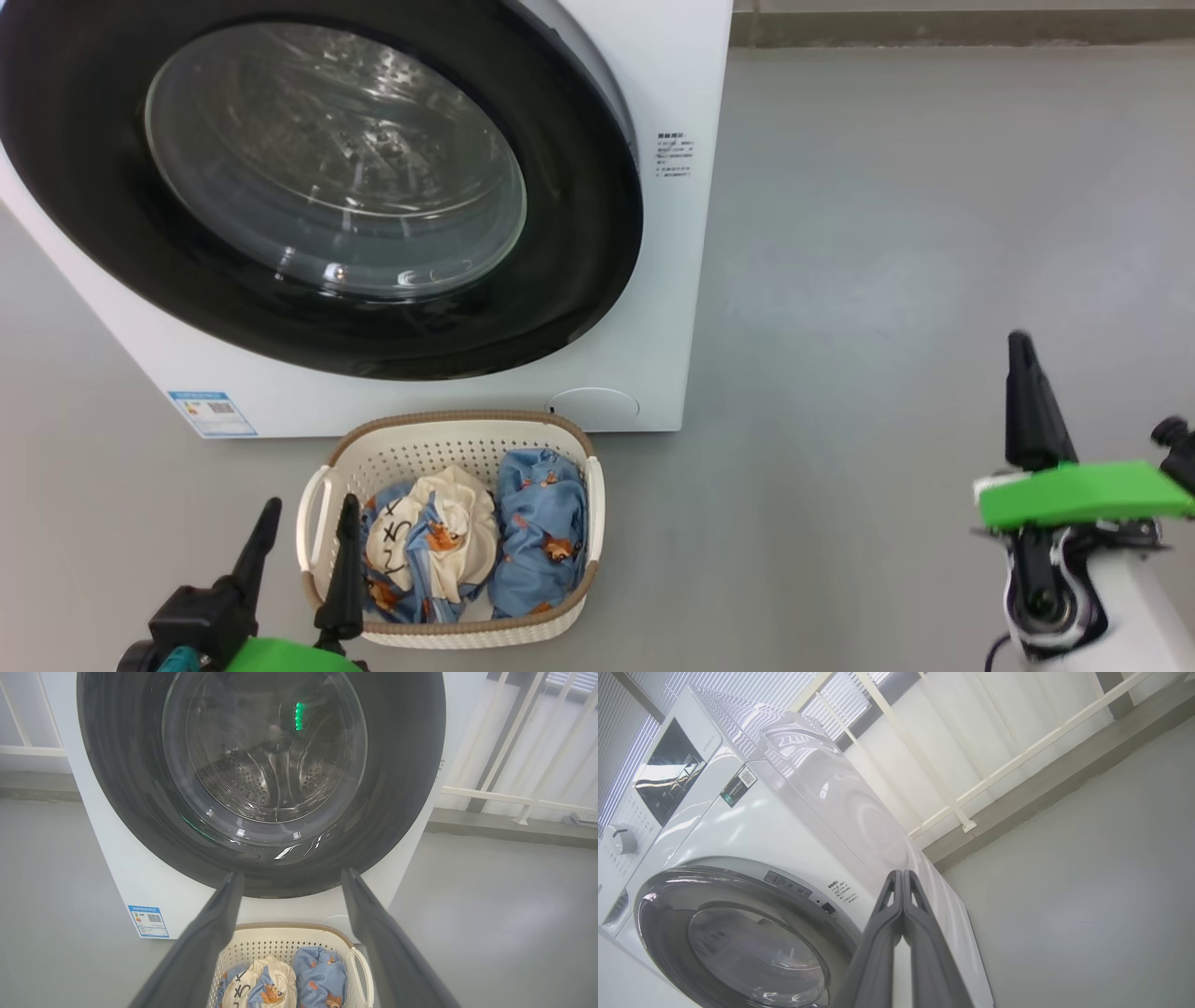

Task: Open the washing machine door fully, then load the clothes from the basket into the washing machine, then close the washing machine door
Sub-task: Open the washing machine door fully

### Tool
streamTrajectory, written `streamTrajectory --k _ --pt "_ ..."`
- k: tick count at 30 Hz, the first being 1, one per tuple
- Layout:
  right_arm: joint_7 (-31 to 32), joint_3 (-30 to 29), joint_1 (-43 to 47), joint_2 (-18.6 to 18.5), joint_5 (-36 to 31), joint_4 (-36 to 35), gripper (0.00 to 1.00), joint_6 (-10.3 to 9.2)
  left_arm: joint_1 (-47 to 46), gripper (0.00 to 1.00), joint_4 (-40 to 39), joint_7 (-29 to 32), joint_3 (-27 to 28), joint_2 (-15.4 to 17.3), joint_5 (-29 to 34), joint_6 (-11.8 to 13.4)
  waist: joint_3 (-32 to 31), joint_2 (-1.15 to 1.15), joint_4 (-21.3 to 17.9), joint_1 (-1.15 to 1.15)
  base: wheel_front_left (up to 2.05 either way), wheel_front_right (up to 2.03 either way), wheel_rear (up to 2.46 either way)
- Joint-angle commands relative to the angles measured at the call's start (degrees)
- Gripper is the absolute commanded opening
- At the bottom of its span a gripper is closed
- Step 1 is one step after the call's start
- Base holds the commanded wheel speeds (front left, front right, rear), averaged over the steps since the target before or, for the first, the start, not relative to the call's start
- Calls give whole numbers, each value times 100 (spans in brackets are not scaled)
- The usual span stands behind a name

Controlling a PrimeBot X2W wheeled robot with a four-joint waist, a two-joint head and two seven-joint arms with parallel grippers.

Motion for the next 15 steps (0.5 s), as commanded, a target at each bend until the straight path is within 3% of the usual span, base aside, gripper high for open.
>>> streamTrajectory --k 1,11,15 --pt "-69 122 -451 -60 589 -55 0 32 -132 100 -198 -38 188 18 -22 -6 46 0 39 0 0 0 0" --pt "182 88 -1559 -423 3729 385 0 32 -316 100 -256 -38 83 -63 -92 -8 372 0 291 0 0 0 0" --pt "542 131 -1861 -650 4217 498 0 32 -393 100 -261 -38 38 -74 -126 -8 514 0 400 0 0 0 0"
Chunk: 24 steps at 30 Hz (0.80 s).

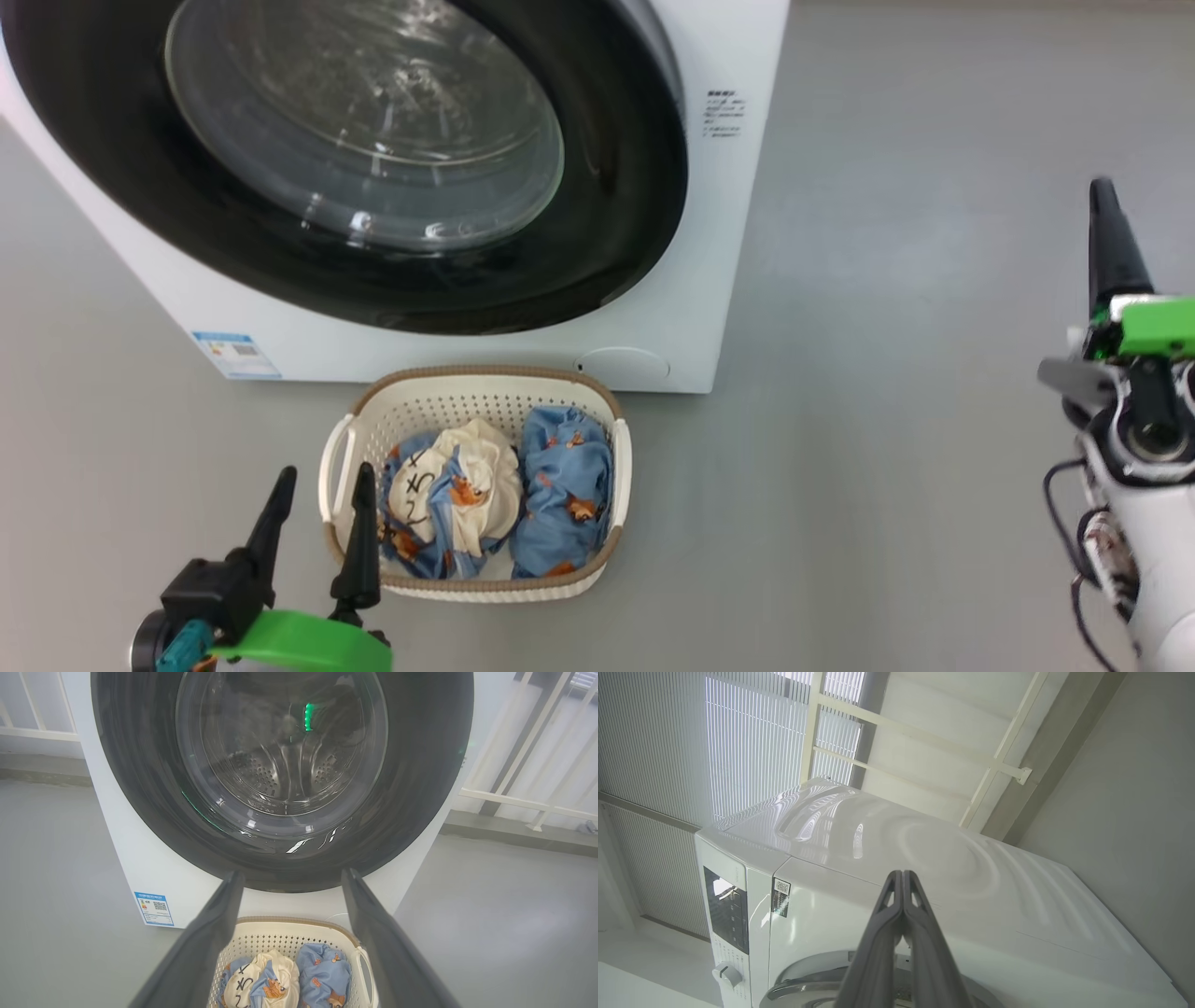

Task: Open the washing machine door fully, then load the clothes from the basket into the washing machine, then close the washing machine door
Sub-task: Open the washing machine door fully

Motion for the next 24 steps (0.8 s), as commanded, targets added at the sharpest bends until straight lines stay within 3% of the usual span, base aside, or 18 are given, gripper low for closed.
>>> streamTrajectory --k 1,14,24 --pt "145 160 -289 -120 134 -89 0 32 -239 100 -174 -38 134 47 -39 -8 181 0 152 0 0 0 0" --pt "2088 560 -1578 -744 733 -51 0 32 -636 100 -286 -38 -283 36 -318 7 866 0 719 0 0 0 0" --pt "3483 598 -2219 -1001 1013 51 0 32 -865 100 -397 -38 -554 35 -493 41 1367 0 1065 0 0 0 0"
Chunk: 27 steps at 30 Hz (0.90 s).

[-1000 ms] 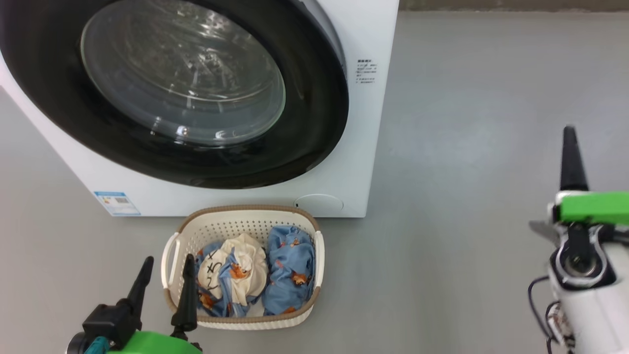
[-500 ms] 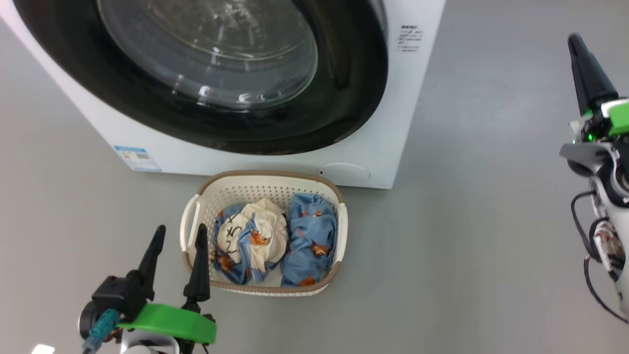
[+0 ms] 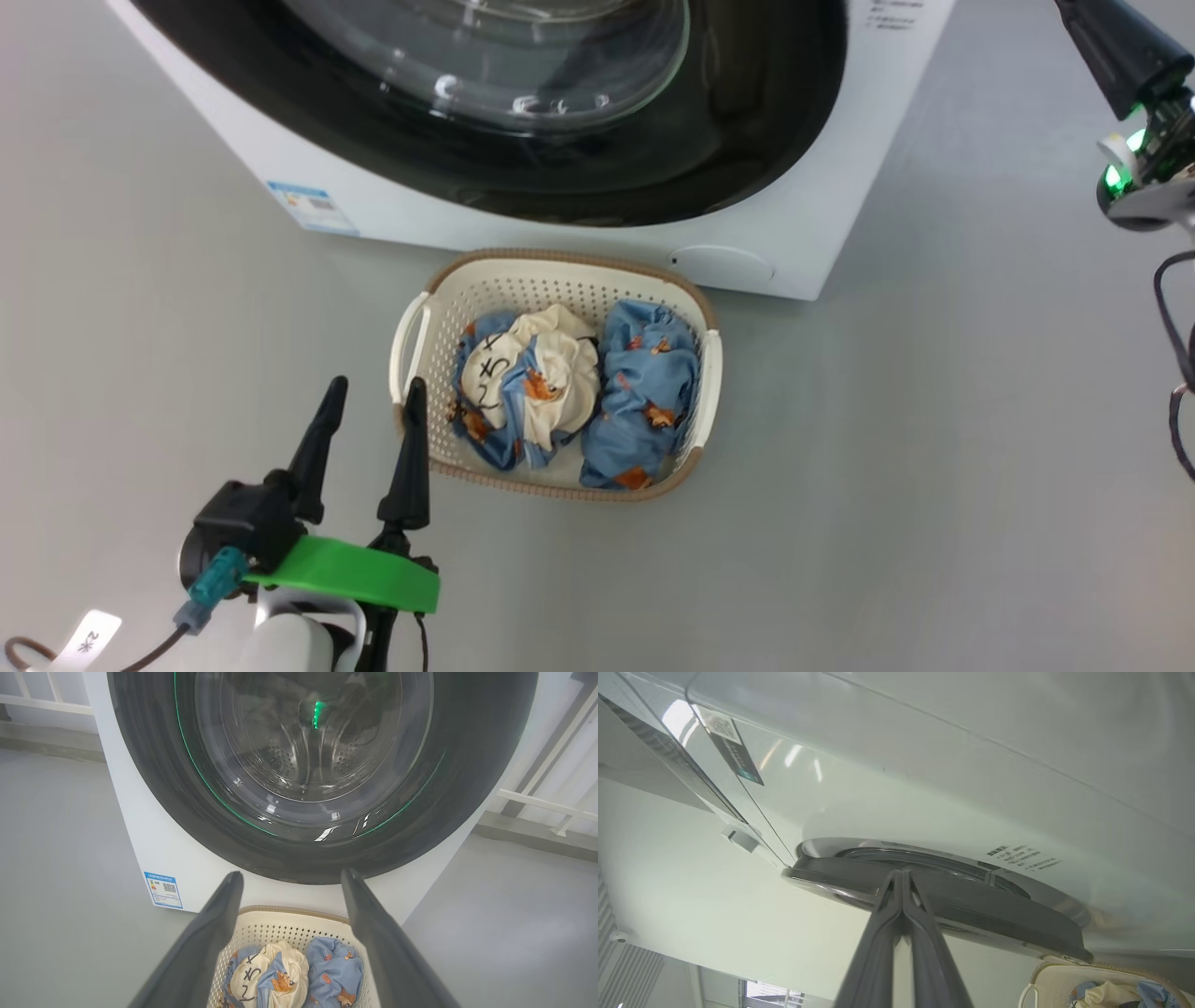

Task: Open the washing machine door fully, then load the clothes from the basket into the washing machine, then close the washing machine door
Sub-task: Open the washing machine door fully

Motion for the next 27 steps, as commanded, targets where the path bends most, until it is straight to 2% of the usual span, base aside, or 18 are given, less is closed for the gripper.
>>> streamTrajectory --k 1,10,27 --pt "202 48 -200 -56 137 -94 0 33 -175 100 -171 -38 116 67 -53 30 246 0 211 -1 0 0 0" --pt "1123 124 -742 -46 187 199 0 33 -371 100 -232 -38 -167 67 -266 90 598 0 480 -1 0 0 0" --pt "1320 218 -1511 23 -247 363 0 33 -608 100 -332 -38 -352 67 -564 188 1091 0 709 -1 0 0 0"
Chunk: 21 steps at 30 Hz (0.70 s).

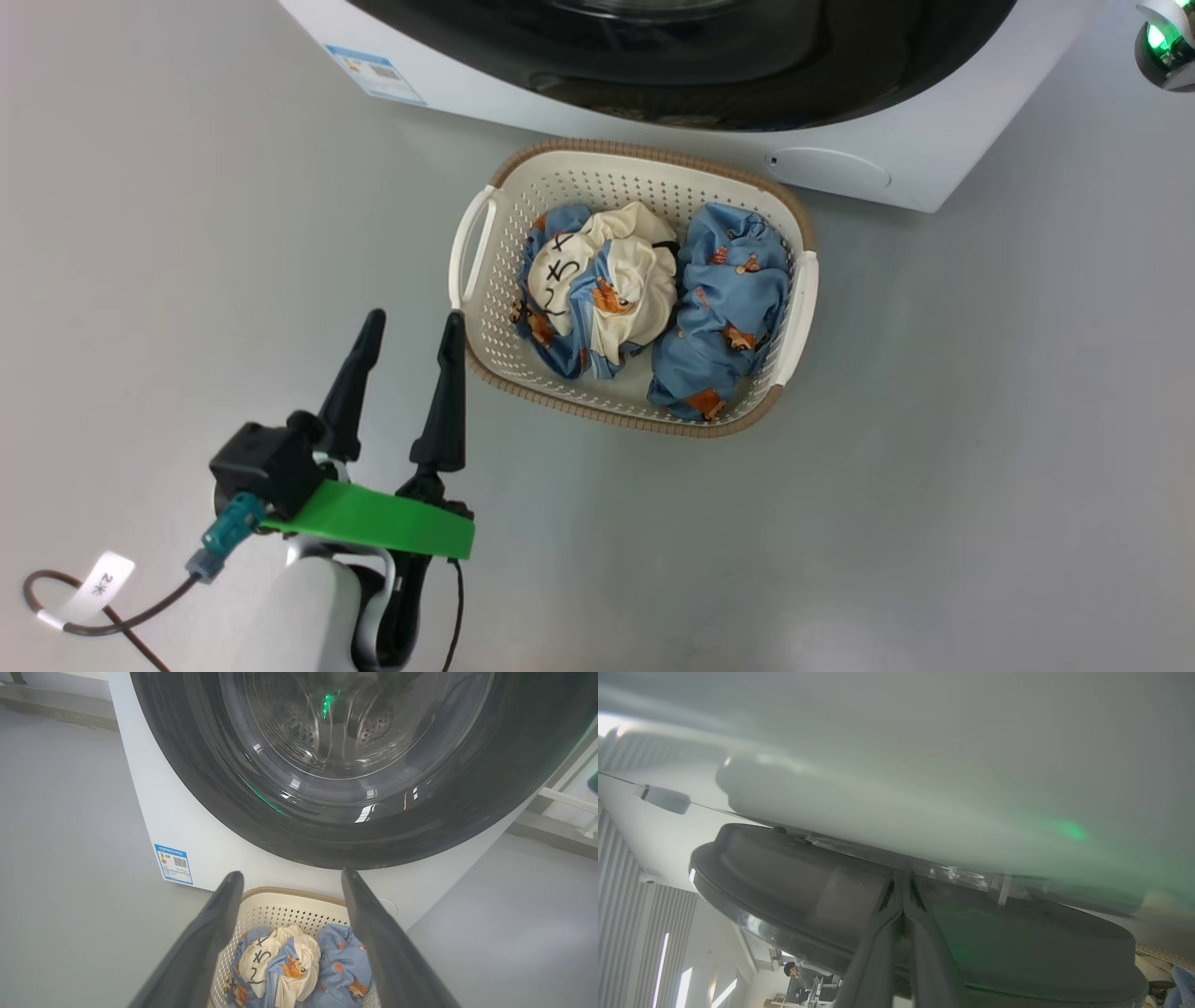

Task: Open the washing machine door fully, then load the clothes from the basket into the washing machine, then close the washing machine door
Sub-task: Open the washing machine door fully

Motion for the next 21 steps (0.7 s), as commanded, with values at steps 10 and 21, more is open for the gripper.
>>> streamTrajectory --k 10,21 --pt "115 146 -126 136 -169 -218 0 33 -166 100 -174 -38 108 87 -107 96 76 0 49 0 0 0 0" --pt "251 247 207 237 -161 -351 0 33 -116 100 -150 -38 106 87 -117 111 -121 0 10 0 0 0 0"
